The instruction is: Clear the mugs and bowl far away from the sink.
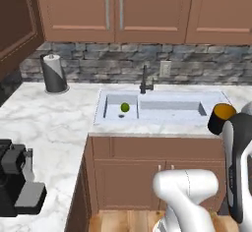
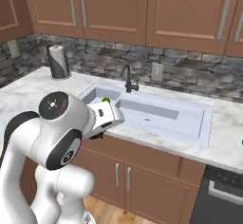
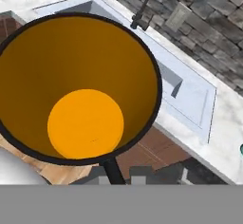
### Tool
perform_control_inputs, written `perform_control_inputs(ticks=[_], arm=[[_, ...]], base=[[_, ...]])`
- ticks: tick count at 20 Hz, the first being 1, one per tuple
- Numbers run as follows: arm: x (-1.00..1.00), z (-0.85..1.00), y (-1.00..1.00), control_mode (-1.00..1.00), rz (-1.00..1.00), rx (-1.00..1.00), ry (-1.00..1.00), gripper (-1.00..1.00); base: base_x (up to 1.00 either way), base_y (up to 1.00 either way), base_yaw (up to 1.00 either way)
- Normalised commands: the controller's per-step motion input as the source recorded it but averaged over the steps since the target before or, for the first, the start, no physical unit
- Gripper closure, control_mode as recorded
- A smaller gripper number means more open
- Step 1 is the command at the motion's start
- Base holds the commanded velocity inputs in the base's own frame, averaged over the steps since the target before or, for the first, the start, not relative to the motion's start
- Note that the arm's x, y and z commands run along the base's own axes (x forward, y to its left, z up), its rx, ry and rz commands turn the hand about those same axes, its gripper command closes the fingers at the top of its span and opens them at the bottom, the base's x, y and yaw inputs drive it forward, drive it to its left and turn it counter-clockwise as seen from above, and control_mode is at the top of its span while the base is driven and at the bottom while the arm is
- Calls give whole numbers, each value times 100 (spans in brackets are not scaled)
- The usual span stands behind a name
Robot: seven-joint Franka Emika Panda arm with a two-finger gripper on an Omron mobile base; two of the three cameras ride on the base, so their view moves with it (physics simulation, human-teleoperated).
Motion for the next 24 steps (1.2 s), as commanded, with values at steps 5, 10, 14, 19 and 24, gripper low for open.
perform_control_inputs(ticks=[5, 10, 14, 19, 24], arm=[[0, 0, 0, 100, 0, 0, 0, 100], [0, 0, 0, 100, 0, 0, 0, 100], [0, 0, 0, 100, 0, 0, 0, 100], [0, 0, 0, 100, 0, 0, 0, 100], [0, 0, 0, 100, 0, 0, 0, 100]], base=[[-3, 0, 100], [-9, 0, 99], [-19, 0, 97], [-25, 0, 95], [-65, 68, 63]])
